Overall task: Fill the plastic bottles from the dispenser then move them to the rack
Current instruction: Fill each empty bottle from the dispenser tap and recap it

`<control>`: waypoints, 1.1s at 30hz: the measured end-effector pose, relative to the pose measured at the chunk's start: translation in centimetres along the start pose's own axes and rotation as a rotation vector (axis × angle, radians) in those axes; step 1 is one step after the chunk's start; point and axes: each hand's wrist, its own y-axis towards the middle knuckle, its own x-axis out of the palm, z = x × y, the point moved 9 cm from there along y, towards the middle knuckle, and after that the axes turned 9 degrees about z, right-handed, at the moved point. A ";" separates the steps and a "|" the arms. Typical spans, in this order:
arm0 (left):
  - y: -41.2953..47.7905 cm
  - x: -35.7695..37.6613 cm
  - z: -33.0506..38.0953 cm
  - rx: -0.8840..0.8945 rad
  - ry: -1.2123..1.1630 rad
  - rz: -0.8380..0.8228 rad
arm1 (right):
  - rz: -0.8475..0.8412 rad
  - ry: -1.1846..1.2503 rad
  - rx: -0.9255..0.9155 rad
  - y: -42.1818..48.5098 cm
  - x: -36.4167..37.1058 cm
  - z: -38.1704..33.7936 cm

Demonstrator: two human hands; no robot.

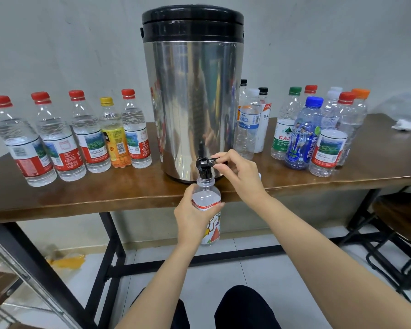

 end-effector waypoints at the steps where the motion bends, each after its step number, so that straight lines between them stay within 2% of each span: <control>1: 0.0 0.0 0.1 0.001 -0.002 -0.006 | -0.007 -0.006 0.013 0.0 0.0 0.0; 9: 0.0 -0.2 -0.2 0.003 -0.041 -0.006 | -0.078 -0.031 0.098 0.1 -0.1 -0.4; 15: 0.0 -0.1 -0.1 0.018 -0.028 -0.001 | -0.069 0.021 0.119 -0.1 -0.1 -0.4; 33: -0.2 0.2 -0.7 -0.029 0.048 0.080 | -0.069 0.019 0.031 0.2 0.0 0.1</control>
